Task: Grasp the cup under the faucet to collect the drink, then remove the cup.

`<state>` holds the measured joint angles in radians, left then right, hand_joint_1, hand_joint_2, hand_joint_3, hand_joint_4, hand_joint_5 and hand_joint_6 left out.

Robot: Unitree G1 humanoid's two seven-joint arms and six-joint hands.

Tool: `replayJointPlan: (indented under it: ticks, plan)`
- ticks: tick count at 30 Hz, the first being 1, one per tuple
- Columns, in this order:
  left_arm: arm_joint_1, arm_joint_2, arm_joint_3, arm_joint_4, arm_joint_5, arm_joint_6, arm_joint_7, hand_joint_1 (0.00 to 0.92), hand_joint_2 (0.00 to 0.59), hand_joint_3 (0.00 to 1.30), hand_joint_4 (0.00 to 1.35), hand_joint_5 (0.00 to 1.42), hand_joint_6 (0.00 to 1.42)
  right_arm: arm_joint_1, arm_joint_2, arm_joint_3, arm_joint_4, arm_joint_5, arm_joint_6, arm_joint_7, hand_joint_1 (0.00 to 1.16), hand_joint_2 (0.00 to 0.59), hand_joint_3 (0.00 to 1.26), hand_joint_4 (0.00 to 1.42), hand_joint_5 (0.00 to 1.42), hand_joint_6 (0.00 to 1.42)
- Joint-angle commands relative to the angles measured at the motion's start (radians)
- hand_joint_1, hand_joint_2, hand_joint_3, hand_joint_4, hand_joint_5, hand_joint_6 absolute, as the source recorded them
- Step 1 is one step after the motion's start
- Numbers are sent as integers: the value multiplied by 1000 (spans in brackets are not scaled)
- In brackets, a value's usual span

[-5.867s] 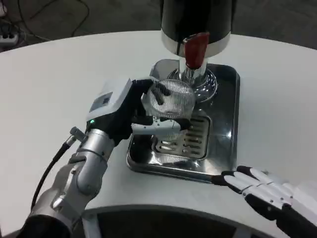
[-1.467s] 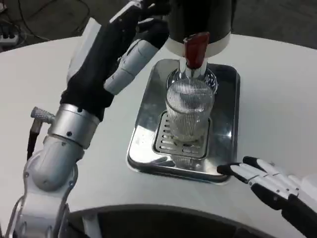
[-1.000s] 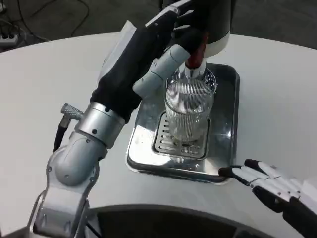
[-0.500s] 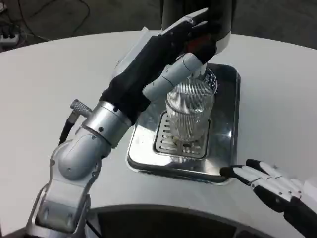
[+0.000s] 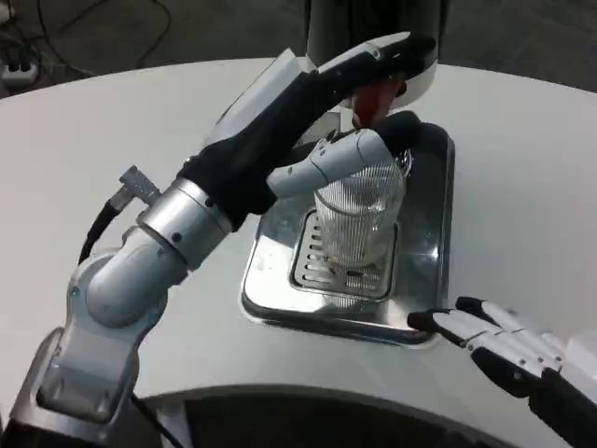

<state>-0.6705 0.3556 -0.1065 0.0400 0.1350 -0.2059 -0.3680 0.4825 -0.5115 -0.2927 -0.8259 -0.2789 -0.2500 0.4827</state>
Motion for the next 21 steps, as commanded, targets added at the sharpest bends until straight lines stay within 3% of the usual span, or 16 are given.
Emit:
replayJointPlan:
  ticks: [1,7,19,21]
  plan:
    - [12,46,-22,-16,46,-44,-29,0,82,189,189,233,180,-1,6,2,-4,3,0,-6,366,446,105,73,0,0]
    - [28,95,-44,-31,128,-80,-24,0,83,194,203,241,177,-8,6,9,-5,1,2,-5,366,446,105,73,0,0]
    - [24,129,-79,2,169,-92,-37,0,85,201,205,242,168,-9,21,19,4,-3,11,-17,367,445,105,73,1,0]
    - [24,134,-82,16,180,-98,-37,0,85,201,205,242,166,-14,34,29,12,-4,20,-25,427,431,113,84,13,13]
